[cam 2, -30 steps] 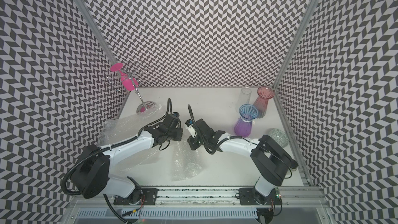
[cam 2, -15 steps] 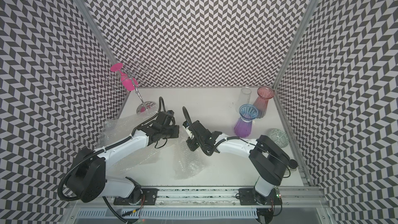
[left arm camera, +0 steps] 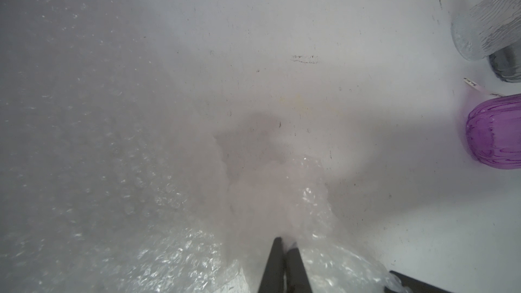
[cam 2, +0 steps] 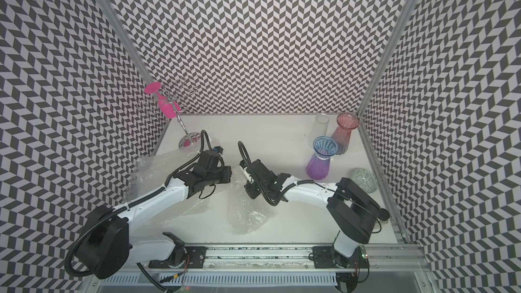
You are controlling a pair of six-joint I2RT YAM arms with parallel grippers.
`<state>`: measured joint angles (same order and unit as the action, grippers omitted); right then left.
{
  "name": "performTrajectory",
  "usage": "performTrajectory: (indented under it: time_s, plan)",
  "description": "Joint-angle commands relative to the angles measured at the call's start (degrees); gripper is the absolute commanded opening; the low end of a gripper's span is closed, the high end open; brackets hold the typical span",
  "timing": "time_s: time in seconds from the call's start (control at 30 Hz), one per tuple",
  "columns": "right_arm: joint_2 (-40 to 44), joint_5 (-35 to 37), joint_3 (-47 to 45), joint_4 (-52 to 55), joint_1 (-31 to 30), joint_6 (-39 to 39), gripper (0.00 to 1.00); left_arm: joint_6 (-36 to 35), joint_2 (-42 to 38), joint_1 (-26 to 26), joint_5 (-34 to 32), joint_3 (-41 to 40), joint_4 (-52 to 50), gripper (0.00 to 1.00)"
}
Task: Unwrap the vase from the bubble wrap
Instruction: Unwrap the bubble wrap at the center of the board.
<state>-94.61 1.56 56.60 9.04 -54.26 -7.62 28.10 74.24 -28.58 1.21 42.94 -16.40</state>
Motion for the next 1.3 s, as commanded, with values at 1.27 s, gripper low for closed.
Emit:
performTrajectory:
  time_s: [1.27]
  plan:
    - [1.3, 4.3, -6.5, 6.5, -3.8, 0.1, 0.0, 9.6, -2.8, 4.8, 1.1, -3.6, 15.1, 0.0]
